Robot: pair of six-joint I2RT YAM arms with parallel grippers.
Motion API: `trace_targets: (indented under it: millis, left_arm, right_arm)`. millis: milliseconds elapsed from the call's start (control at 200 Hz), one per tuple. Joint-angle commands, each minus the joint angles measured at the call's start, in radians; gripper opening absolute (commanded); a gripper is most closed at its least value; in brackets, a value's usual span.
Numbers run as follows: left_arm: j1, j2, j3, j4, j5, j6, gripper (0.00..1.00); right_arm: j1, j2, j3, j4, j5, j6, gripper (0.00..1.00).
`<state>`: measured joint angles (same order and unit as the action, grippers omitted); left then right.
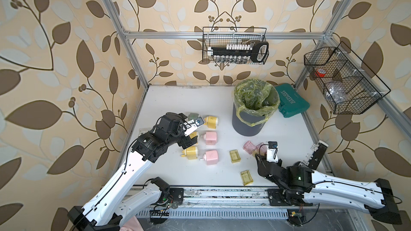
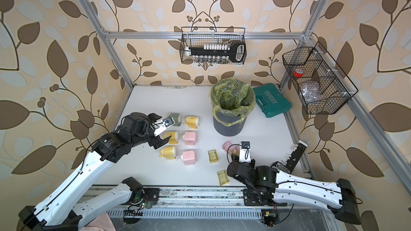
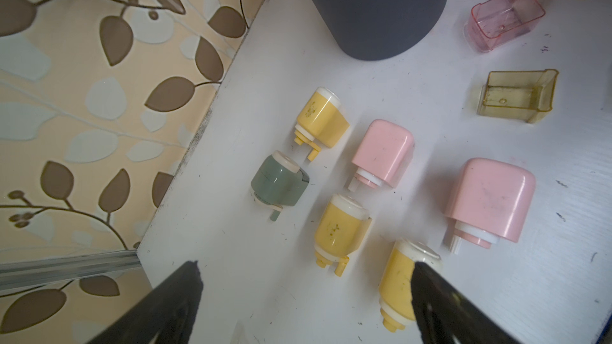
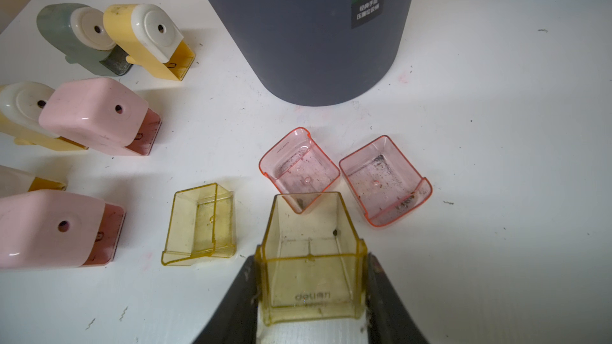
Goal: Take out the pencil sharpener tray and clean the shavings
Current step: Place the container at the center of the board.
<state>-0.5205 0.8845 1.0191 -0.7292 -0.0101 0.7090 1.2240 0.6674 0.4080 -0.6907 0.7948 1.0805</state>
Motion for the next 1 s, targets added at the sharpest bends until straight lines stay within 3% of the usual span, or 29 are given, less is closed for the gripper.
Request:
trace_targets:
  millis: [0, 150, 325, 575, 790, 995]
  left_arm:
    - [-0.002, -0.030, -0.020, 0.047, 0.002, -0.036, 0.99]
    - [-0.002, -0.043, -0.029, 0.051, 0.006, -0.055, 0.99]
    - [-0.003, -0.058, -0.042, 0.034, 0.003, -0.068, 0.99]
    - [-0.002, -0.082, -0.071, 0.031, 0.015, -0.088, 0.99]
    - [-0.003, -0.090, -0.083, 0.027, 0.036, -0.104, 0.99]
    - [-0.003, -0.116, -0.106, 0.022, 0.066, -0.111, 0.99]
  right_arm:
    - [0.006, -0.010, -0.021, -0.015, 0.027, 0.014, 0.11]
    - [0.006, 0.034, -0.008, -0.017, 0.014, 0.017, 0.15]
    - [0.006, 0.060, 0.002, -0.020, 0.012, 0.018, 0.29]
    - [0.006, 0.028, -0.012, -0.011, -0.002, 0.005, 0.37]
    - [0.006, 0.087, 0.005, 0.011, -0.050, -0.032, 0.48]
    - [0.006, 0.123, 0.015, 0.014, -0.066, -0.038, 0.48]
